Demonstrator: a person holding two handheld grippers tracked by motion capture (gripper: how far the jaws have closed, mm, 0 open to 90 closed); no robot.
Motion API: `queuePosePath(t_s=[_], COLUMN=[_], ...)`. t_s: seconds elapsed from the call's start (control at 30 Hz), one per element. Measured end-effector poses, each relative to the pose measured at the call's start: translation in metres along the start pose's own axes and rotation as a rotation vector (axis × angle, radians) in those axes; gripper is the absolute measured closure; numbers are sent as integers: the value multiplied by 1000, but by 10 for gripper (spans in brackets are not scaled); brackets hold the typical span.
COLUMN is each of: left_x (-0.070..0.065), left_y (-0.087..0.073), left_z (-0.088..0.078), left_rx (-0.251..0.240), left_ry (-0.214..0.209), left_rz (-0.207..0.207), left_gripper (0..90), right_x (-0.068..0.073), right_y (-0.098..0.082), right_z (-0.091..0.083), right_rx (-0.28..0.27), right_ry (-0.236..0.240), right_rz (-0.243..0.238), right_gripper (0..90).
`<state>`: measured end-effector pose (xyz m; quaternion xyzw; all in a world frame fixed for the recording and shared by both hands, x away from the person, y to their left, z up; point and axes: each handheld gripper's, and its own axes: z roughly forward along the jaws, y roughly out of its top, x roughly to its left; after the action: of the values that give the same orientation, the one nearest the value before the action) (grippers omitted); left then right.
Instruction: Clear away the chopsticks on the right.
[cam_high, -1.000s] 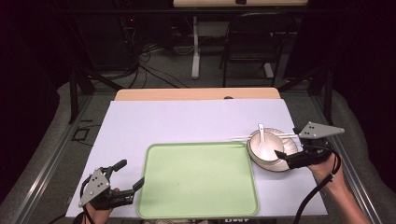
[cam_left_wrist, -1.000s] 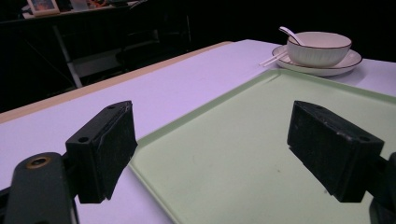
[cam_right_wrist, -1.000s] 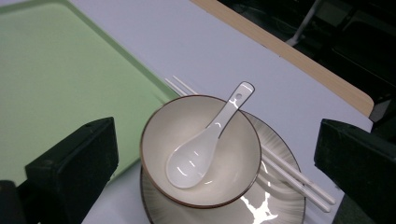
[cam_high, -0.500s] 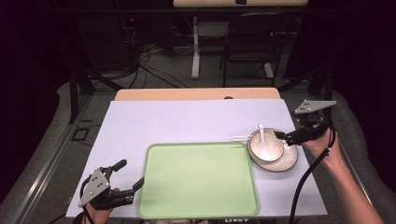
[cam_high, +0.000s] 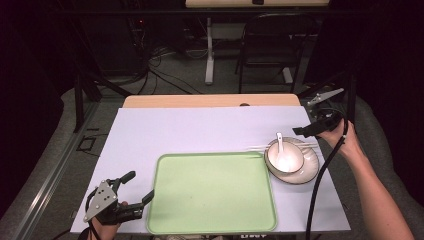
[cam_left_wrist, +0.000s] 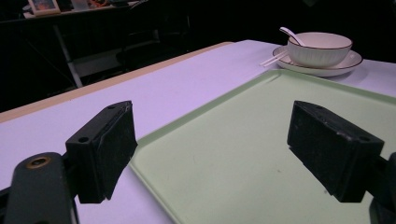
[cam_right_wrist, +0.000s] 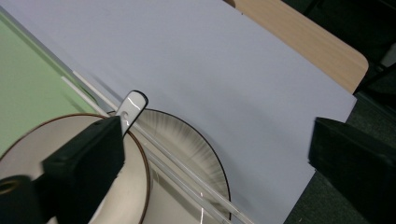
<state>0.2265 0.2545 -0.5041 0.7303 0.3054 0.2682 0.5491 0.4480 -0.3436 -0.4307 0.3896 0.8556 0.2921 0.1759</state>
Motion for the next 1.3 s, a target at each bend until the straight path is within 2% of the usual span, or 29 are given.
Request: queuePosePath(t_s=[0.03,0.07,0.17,0.2,0.27,0.3,0.37,0.4,0.47,0.53,0.67,0.7,0.77,0.83,0.87,0.9,0.97,1.13,1.17,1.2,1.23,1.3], left_x=[0,0,0,0,0,0,0,0,0,0,0,0,0,0,0,0,0,0,0,0,0,0], left_y=[0,0,0,0,0,0,0,0,0,0,0,0,0,0,0,0,0,0,0,0,0,0], left_z=[0,0,0,0,0,0,0,-1,0,0,0,0,0,0,0,0,0,0,0,0,0,0], left_rx=[0,0,-2,-2,-2,-1,-2,-3,-3,-1,-1,-1,-2,0,-1,-1,-1,-2,0,0,-1,0], left_ry=[0,0,1,1,1,1,1,1,2,2,3,4,4,4,4,5,4,5,4,4,4,4], left_rz=[0,0,-2,-2,-2,-2,-2,-3,-3,-2,-3,-2,-3,-2,-3,-2,-2,-2,-1,-2,-1,0], left_gripper=[154,154,154,154,154,154,154,154,154,154,154,154,154,154,154,154,154,154,154,154,154,154], right_x=[-1,-1,-5,-7,-8,-10,-11,-11,-13,-13,-14,-13,-12,-10,-8,-9,-9,-10,-9,-9,-11,-10], right_y=[0,0,-1,-1,-2,-3,-5,-5,-9,-10,-13,-13,-13,-14,-14,-15,-16,-16,-17,-17,-16,-16], right_z=[5,5,18,24,26,32,37,37,45,47,54,54,55,57,57,59,61,64,64,64,65,66], right_rx=[23,23,77,92,97,127,164,164,210,217,236,274,284,300,318,327,324,369,385,385,394,374], right_ry=[9,9,23,20,24,50,58,58,74,78,104,108,111,119,121,122,119,119,102,102,109,115], right_rz=[1,1,0,1,4,-6,-8,-8,-25,-25,-38,-67,-68,-97,-86,-107,-99,-108,-89,-89,-122,-107], right_gripper=[104,104,170,216,233,289,340,340,412,437,558,612,622,647,657,676,683,712,715,715,717,720])
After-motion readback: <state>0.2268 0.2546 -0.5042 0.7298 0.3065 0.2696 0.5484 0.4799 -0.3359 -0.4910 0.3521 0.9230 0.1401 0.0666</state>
